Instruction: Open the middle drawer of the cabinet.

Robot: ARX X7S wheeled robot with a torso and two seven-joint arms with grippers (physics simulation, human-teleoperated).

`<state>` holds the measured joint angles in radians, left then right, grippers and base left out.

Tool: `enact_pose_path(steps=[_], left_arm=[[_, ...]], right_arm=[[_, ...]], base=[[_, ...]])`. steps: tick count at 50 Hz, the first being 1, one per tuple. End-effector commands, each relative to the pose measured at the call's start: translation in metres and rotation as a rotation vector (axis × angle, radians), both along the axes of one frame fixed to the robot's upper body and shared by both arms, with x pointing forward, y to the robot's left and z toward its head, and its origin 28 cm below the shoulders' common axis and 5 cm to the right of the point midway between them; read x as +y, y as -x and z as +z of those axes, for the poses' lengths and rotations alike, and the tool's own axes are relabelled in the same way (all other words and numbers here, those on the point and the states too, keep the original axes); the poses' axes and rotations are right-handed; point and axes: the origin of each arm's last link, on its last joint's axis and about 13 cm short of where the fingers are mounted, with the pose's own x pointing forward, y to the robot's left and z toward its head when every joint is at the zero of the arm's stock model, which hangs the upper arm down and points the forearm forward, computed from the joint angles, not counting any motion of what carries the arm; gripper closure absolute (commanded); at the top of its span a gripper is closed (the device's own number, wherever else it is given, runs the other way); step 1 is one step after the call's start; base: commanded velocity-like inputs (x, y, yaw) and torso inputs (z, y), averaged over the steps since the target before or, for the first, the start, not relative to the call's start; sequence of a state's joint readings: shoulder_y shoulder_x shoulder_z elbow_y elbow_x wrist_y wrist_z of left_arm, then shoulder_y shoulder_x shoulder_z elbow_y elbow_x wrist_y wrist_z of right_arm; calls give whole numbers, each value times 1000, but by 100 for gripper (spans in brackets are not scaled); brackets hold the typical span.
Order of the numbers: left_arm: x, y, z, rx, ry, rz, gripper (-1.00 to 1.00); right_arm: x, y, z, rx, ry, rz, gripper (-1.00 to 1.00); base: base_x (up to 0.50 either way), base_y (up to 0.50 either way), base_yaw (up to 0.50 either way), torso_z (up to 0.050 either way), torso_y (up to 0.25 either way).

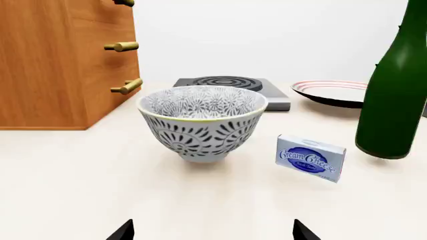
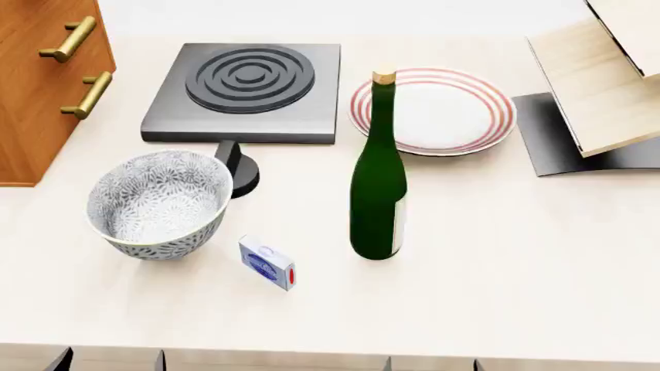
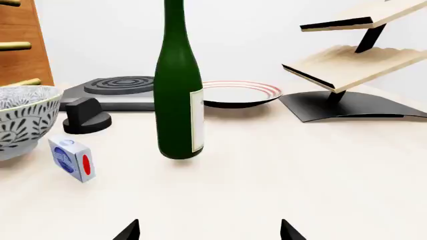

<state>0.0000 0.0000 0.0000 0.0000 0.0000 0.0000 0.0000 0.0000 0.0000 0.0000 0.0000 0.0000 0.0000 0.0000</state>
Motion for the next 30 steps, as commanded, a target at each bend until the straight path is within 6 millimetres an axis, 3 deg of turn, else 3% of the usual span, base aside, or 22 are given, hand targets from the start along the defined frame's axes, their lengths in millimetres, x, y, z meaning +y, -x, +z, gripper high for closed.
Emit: enact_pose_path(steps=[1,16,30], left_arm=[[-1,1,1,-17,-25,5,-100],[-1,6,6,-51,-35,9,-100],[-1,6,5,-61,-59,14,-100]], right_arm=[[1,5,14,-57,-8,9,-100],[1,8,16,-70,14,-7,-100],[2,11,19,-88,-5,8,-100]], base=[[0,0,0,0,0],[0,0,0,0,0],[237,494,0,0,0]])
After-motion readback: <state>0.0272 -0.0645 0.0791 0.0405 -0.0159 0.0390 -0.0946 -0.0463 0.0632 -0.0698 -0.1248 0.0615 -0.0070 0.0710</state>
